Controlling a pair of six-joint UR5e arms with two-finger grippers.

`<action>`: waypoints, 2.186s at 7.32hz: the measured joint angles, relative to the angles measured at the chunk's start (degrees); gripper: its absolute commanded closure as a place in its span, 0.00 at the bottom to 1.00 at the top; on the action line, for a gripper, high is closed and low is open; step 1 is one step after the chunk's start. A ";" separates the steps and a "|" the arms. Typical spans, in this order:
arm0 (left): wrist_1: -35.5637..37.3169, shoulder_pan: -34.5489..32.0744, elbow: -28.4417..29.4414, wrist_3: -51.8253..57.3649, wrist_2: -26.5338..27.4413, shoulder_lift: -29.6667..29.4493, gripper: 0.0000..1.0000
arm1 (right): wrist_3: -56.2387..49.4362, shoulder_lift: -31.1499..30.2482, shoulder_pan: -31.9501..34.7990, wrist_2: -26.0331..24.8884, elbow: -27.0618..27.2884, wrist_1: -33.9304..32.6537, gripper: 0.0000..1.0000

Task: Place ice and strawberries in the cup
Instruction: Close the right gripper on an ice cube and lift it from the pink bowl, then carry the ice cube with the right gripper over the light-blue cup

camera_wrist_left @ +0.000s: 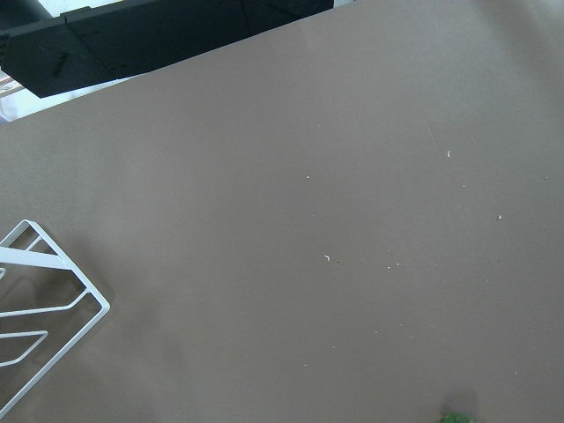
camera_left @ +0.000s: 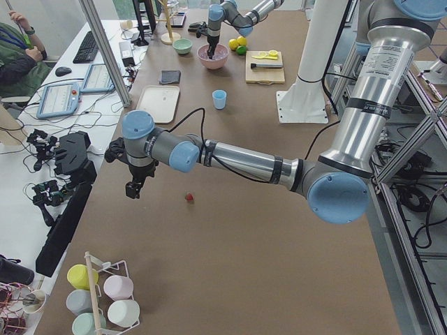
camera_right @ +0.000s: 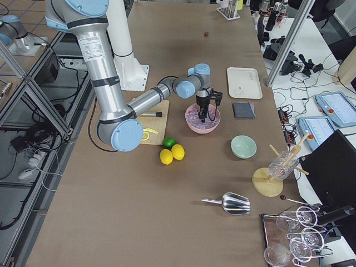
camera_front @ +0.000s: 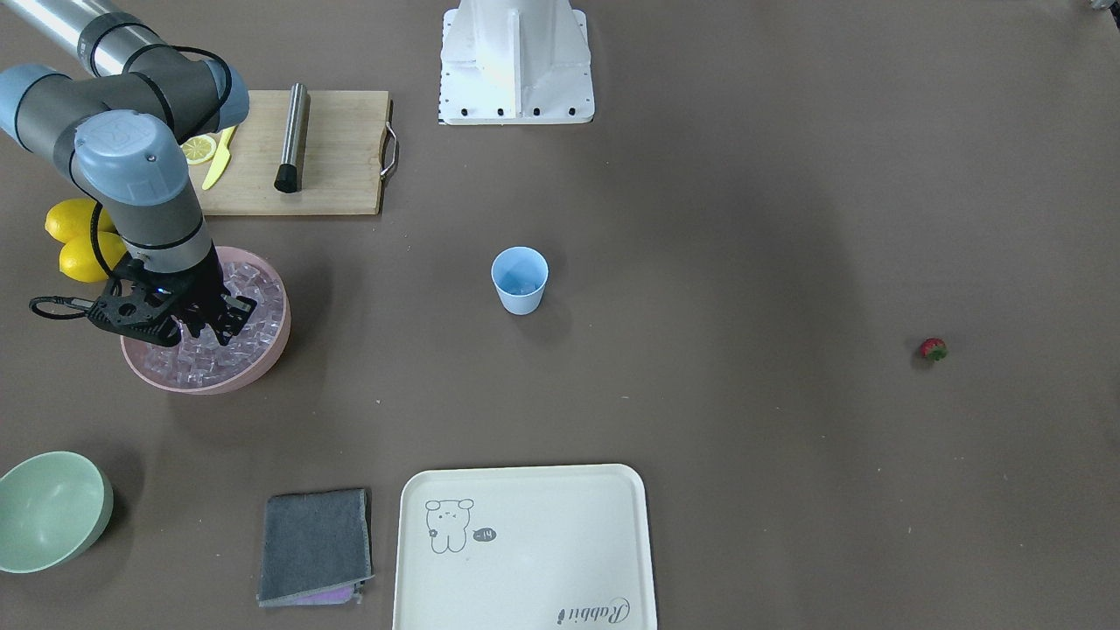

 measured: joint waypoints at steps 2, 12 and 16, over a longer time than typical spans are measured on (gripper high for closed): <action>0.01 0.00 -0.03 0.00 0.00 -0.06 0.02 | -0.08 0.05 0.50 0.25 0.88 -0.09 1.00; 0.05 0.00 0.49 -0.03 0.00 0.35 0.02 | 2.27 8.39 -0.50 2.11 15.05 1.11 1.00; -0.04 0.00 1.80 0.00 0.00 0.63 0.02 | 5.31 11.25 -11.15 -5.96 10.10 11.45 1.00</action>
